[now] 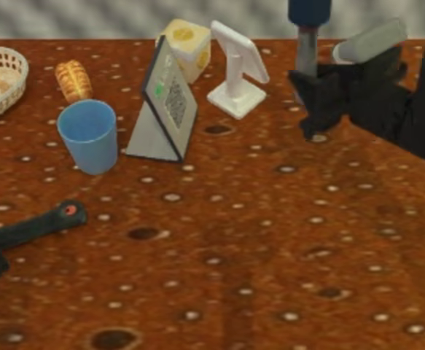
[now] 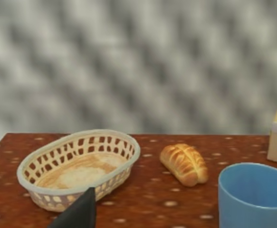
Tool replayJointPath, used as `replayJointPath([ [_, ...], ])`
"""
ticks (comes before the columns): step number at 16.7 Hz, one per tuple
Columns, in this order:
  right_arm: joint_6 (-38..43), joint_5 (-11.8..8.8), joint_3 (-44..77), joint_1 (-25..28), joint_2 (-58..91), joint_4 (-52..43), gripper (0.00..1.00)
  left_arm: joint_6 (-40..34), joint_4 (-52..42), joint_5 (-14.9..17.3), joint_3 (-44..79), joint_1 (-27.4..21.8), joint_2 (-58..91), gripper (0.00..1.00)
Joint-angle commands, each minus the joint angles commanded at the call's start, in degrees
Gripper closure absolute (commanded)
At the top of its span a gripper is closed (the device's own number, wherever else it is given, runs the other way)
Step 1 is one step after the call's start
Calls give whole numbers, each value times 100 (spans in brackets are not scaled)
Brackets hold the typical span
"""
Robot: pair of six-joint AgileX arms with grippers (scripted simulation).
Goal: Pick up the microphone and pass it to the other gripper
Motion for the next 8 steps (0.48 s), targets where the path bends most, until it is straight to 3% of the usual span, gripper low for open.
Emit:
replayJointPath([
  [4, -285, -351, -276, -26, -425, 933, 100, 0, 0, 0, 0, 0, 0, 0],
  [8, -321, -391, -304, -29, -481, 1036, 100, 0, 0, 0, 0, 0, 0, 0],
])
